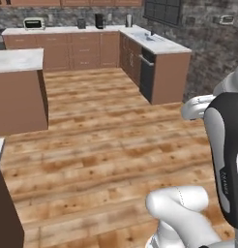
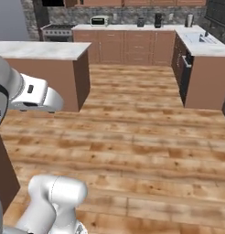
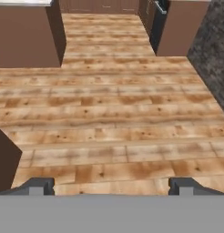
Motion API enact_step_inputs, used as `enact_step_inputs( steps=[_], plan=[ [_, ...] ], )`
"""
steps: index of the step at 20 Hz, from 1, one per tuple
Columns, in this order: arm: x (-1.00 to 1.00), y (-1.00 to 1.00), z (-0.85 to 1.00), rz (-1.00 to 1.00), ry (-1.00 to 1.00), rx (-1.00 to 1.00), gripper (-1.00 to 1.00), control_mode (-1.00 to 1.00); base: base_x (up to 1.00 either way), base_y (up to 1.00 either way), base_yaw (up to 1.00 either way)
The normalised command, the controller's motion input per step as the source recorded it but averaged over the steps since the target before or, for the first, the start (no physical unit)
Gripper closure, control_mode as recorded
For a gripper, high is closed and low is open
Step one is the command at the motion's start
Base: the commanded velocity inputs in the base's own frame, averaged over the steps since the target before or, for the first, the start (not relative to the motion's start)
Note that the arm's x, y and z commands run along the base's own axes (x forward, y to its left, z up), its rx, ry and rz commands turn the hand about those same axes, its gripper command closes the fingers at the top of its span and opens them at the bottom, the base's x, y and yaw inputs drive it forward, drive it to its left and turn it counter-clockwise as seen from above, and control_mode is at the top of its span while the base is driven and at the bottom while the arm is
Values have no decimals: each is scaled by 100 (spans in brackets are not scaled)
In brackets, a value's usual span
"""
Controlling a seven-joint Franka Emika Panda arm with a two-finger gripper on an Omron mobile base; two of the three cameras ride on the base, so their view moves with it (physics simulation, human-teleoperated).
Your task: Get the candle and the liquor from the cabinet and move them to the dining counter.
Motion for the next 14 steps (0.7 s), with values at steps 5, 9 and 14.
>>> enact_step_inputs(
  steps=[5, 9, 14],
  plan=[
    [0, 0, 0, 0, 0, 0, -100, 100, 100, -8, 12],
    [0, 0, 0, 0, 0, 0, -100, 100, 100, -53, 2],
    [0, 0, 0, 0, 0, 0, -100, 100, 100, -74, 0]
  ],
)
